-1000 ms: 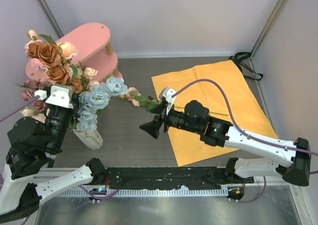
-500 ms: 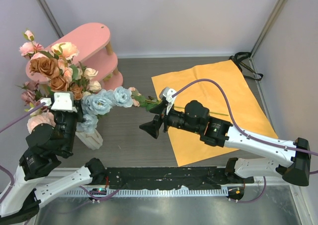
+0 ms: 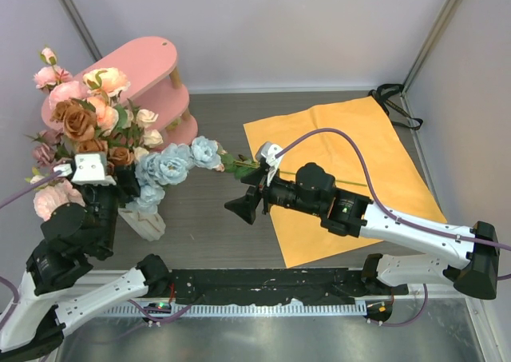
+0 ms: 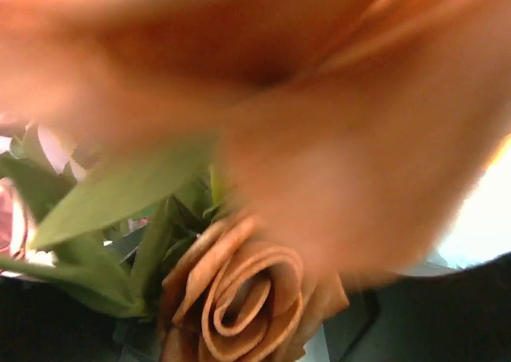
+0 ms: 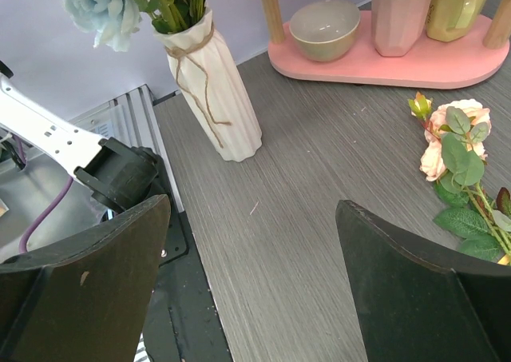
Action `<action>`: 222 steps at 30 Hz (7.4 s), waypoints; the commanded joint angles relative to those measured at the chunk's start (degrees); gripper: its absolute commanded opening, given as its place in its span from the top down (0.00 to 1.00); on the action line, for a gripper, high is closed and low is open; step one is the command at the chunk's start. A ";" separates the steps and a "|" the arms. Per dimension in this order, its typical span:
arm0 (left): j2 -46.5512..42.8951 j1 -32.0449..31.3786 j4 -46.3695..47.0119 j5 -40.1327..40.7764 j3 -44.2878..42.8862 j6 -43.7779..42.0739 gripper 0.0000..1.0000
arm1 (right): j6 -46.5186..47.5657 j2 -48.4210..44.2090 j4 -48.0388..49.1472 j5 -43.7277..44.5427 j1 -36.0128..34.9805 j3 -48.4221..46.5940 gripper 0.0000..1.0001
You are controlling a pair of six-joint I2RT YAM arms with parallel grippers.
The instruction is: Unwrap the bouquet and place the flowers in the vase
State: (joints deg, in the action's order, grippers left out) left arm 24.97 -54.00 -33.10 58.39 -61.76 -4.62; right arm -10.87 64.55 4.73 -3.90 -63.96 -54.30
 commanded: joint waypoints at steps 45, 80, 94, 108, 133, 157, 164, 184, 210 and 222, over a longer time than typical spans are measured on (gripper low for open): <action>3.51 -0.14 -16.29 -0.91 -9.97 17.19 0.94 | -1.26 3.47 -0.69 0.82 2.09 -1.51 0.09; 16.16 -0.23 -17.07 -63.49 -41.51 29.06 0.18 | 35.39 38.54 -17.82 -5.06 34.26 -12.48 0.30; 17.83 -0.14 -19.63 -59.18 -35.54 25.10 0.16 | 40.93 48.12 -23.89 -14.20 34.08 -22.25 0.51; 20.82 -0.14 -16.29 -58.83 -32.99 24.13 0.16 | 39.18 36.89 -14.14 -1.02 31.09 -16.19 0.99; 29.95 -0.14 2.77 -62.43 -28.77 32.04 0.24 | -14.35 -2.59 21.37 -26.34 19.16 -10.03 0.99; 26.46 -0.23 -6.25 -65.49 -33.33 31.96 1.00 | -8.91 0.14 18.04 -23.10 6.48 -11.71 0.44; 21.18 -0.14 -25.67 -64.65 -44.40 28.18 1.00 | -1.96 -4.70 9.16 -10.19 6.57 -9.16 0.26; 21.35 -1.99 -45.82 -30.55 -70.25 8.07 1.00 | -3.10 2.85 8.37 -6.21 6.66 -10.30 0.23; 23.99 0.65 -28.86 -18.93 -71.76 -8.65 1.00 | -2.05 5.23 7.31 -10.16 9.12 -9.59 0.22; 21.53 0.82 -26.14 -22.52 -63.59 -8.73 1.00 | -2.92 4.79 7.92 -10.78 9.65 -8.80 0.22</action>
State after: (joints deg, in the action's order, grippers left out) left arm 47.86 -53.45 -61.73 38.44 -128.20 -12.01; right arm -13.47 70.52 9.21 -13.91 -54.61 -63.40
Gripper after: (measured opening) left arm 0.089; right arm 0.778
